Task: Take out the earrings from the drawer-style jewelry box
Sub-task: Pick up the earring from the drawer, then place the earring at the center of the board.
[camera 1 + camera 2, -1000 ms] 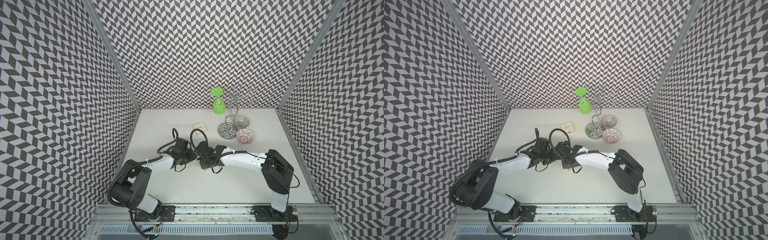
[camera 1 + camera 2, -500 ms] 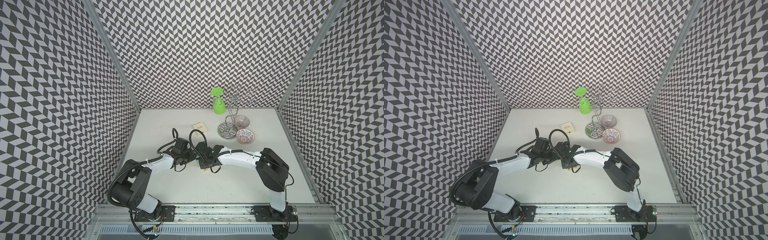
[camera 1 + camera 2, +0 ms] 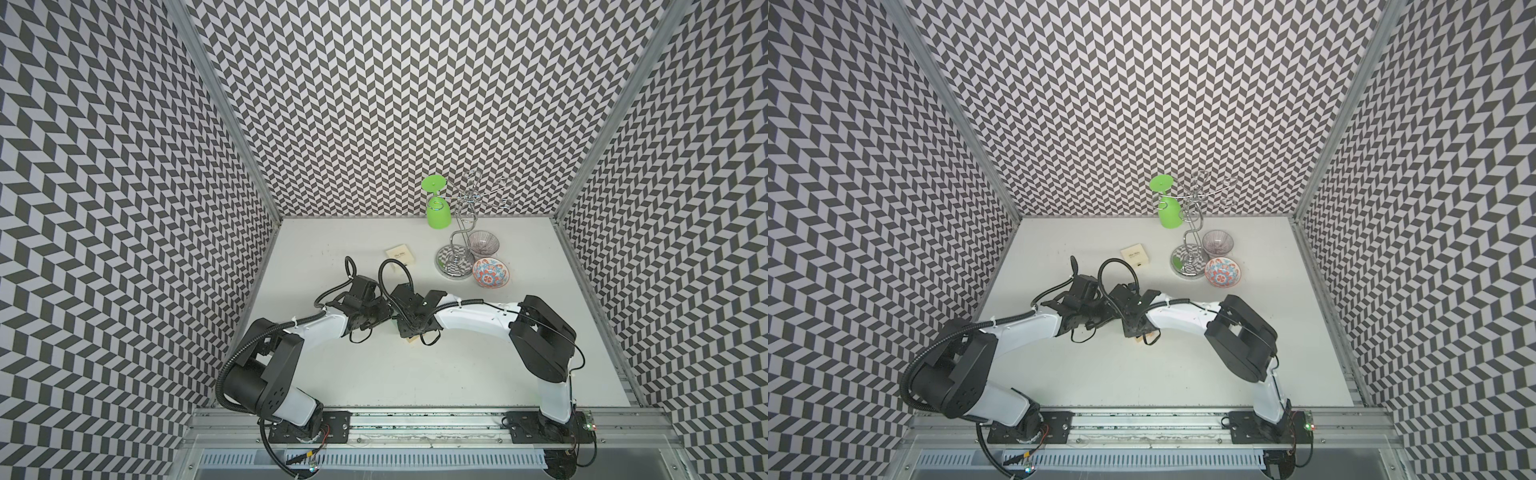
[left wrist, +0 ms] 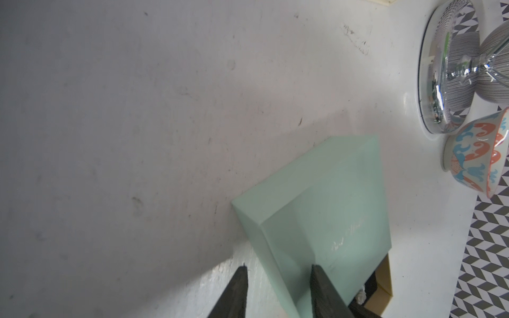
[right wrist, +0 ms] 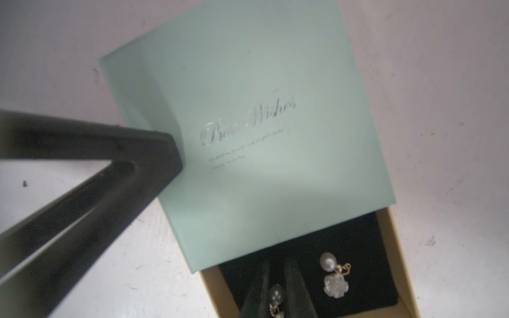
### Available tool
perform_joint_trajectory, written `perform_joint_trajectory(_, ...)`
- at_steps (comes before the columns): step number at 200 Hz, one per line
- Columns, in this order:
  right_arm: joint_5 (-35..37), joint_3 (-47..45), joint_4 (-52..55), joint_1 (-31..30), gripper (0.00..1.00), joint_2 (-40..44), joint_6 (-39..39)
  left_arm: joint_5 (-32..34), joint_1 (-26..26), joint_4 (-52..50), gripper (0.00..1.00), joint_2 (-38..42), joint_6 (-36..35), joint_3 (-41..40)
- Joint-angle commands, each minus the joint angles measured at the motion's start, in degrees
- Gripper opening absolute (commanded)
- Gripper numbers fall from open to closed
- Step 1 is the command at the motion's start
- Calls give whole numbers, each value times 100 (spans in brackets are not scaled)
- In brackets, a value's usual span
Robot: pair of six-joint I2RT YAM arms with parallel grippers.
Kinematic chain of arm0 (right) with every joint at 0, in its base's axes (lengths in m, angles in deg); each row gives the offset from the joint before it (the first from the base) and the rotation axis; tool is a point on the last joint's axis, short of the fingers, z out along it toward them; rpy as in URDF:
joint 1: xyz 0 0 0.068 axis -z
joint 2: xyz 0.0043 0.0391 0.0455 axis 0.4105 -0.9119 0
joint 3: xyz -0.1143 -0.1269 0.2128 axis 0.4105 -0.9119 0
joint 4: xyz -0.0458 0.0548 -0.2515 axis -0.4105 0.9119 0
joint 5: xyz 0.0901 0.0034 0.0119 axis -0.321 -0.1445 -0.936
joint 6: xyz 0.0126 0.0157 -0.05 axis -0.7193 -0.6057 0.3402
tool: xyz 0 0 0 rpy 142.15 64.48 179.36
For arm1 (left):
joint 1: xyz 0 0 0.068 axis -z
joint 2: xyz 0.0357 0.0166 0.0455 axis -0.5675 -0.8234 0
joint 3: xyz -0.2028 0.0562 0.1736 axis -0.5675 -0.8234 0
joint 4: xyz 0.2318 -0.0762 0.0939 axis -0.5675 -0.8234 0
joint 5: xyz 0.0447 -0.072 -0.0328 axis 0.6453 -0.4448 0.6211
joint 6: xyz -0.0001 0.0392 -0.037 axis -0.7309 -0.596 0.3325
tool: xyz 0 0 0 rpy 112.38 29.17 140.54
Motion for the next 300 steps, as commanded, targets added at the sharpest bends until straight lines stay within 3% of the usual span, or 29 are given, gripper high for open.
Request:
perform_joint_trajectory(1, 30, 122, -13, 18, 7, 72, -13, 54, -1, -236, 39, -172, -92, -17)
perform_joint_trajectory(169, 203, 71, 483, 48, 7, 890, -41, 218, 19, -215, 39, -198, -308, -45)
perform_joint_trajectory(268, 158, -3149, 611, 321, 8, 3631, -939, 247, 38, -367, 40, -138, -483, 195)
perform_joint_trajectory(300, 6, -3767, 504, 415, 9, 4082, -1207, 264, 81, -380, 40, -123, -483, 174)
